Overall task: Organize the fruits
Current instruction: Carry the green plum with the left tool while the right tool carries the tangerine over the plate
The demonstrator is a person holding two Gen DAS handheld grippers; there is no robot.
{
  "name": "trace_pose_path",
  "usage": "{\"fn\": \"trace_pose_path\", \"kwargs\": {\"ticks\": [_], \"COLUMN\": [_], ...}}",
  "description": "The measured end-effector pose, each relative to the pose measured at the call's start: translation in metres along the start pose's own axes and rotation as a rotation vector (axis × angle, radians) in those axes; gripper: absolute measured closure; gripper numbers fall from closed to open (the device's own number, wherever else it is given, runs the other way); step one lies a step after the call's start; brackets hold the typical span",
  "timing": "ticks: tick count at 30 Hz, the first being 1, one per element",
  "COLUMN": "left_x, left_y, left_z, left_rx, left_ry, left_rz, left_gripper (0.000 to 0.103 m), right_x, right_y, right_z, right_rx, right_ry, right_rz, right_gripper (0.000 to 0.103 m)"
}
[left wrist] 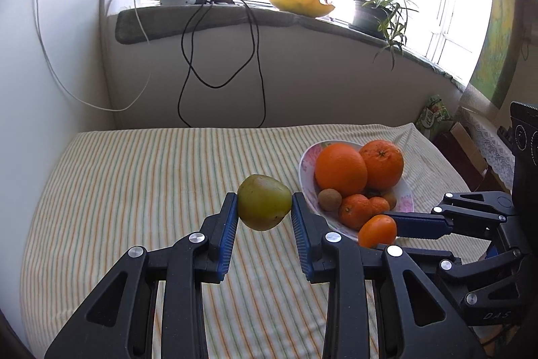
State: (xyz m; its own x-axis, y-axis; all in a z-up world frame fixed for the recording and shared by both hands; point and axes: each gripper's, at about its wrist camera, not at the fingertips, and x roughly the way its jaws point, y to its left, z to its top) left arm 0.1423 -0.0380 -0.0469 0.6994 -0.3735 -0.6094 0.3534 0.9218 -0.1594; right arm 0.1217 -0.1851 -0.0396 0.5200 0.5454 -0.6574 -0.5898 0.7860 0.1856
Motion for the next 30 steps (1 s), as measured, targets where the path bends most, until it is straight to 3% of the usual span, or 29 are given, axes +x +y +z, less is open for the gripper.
{"fn": "trace_pose_path", "kwargs": {"ticks": [15, 30], "left_x": [0.023, 0.051], "left_y": [-0.051, -0.092], "left_z": [0.007, 0.015], "left_rx": [0.041, 0.089], "left_ry": [0.02, 0.052], "left_rz": [-0.096, -0.144], "left_gripper": [0.073, 0.073], "right_x": [-0.051, -0.057], "right_y": [-0.063, -0.109], "right_z": [-0.026, -0.043], "right_rx": [0.118, 0.204], "right_ry": [-0.034, -0.02], "right_rz": [-0.128, -0.172], "right_gripper": [0.073, 0.073]}}
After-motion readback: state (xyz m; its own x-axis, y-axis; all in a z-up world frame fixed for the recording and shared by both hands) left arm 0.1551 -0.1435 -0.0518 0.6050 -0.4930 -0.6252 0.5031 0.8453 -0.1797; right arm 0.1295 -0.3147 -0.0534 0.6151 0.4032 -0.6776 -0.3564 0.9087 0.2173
